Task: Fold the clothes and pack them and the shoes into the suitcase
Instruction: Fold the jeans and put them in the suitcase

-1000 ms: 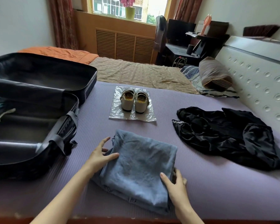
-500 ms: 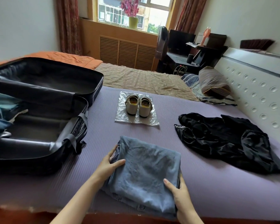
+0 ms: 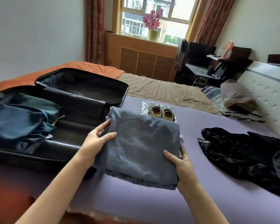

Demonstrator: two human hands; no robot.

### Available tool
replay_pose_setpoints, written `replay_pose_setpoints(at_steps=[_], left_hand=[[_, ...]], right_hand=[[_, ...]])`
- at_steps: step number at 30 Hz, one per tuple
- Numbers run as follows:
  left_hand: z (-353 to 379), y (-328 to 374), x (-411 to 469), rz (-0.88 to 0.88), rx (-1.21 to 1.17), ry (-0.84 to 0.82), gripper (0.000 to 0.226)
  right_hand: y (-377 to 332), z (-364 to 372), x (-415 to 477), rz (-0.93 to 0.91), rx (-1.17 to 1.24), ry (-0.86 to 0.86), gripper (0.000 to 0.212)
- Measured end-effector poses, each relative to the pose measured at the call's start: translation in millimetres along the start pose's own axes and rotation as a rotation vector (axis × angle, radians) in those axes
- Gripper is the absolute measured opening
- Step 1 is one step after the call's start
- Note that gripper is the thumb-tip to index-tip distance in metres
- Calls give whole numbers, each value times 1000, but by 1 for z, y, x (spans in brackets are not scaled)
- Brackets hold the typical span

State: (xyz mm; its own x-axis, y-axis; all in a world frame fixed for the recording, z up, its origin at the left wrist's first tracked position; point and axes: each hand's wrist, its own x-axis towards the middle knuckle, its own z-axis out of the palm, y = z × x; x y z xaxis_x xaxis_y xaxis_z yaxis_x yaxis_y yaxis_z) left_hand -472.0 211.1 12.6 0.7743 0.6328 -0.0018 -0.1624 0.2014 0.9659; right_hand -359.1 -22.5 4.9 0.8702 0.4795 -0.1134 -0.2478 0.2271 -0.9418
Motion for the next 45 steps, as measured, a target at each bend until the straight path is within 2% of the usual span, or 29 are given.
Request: replay_pose_setpoints(at_steps=[8,15,18,21,25,28,31,34,36,37,39,41,45], left_hand=[[-132,72,70,61,116,203,51],[-207,66,144,-33,174,321,50],[-214,56,170,-56,172,360,48],[-214,33,195,-135,267,334,46],[-222,-8,206,-186,468,306,48],[-231,-14,213,-142,572,290,51],[-227,-14,205,-24,808,317,55],[-210,-10,191,181,1002,339,54],[-205,-9,187,239,1182,258,61],[-205,-11,186,195,1287,167,67],[-211,-16,183,3,1445,-8,78],[-218,-20,182,-137,1470,-67,85],[-219,-30,185,-189,1575,-71,88]], right_hand=[[24,168,83,-13,23,-125,69],[74,259,145,5,-39,-50,75],[100,271,163,5,-117,27,79],[122,275,170,25,-259,149,81],[141,271,163,3,-431,140,74],[140,268,165,-9,-554,99,73],[135,267,160,-53,-745,11,82],[130,264,156,-309,-1021,-116,88],[127,263,163,-442,-1208,-238,93],[126,262,167,-427,-1274,-311,99],[125,260,173,-264,-1359,-422,114],[130,257,178,-110,-1373,-445,124],[141,259,179,-55,-1412,-371,127]])
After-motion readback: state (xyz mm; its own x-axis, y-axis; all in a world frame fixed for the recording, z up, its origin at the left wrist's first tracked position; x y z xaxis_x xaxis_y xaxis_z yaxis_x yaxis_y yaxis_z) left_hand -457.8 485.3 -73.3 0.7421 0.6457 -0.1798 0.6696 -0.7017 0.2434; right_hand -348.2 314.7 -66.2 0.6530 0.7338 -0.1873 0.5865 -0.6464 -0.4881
